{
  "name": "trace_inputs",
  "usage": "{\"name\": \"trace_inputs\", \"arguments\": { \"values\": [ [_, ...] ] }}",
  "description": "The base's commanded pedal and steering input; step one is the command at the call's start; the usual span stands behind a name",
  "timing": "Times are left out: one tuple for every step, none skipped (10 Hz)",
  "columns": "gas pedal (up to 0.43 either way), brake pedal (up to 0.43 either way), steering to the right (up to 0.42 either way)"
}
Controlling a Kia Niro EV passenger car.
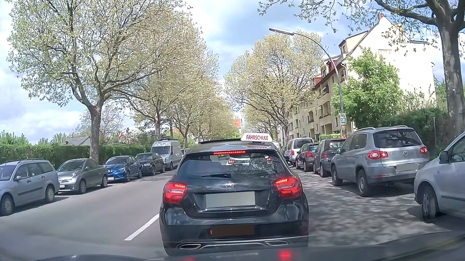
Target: Follow the waypoints while adhering to traffic rules and regulations
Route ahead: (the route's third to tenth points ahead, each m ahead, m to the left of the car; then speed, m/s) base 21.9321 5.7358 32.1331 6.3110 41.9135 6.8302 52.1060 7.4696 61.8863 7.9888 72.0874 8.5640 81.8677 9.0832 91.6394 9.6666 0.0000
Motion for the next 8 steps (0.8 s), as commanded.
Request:
{"name": "trace_inputs", "arguments": {
  "values": [
    [0.000, 0.287, 0.011],
    [0.000, 0.287, 0.011],
    [0.000, 0.293, 0.009],
    [0.000, 0.287, 0.008],
    [0.000, 0.293, 0.008],
    [0.000, 0.287, 0.008],
    [0.000, 0.287, 0.009],
    [0.000, 0.293, 0.008]
  ]
}}
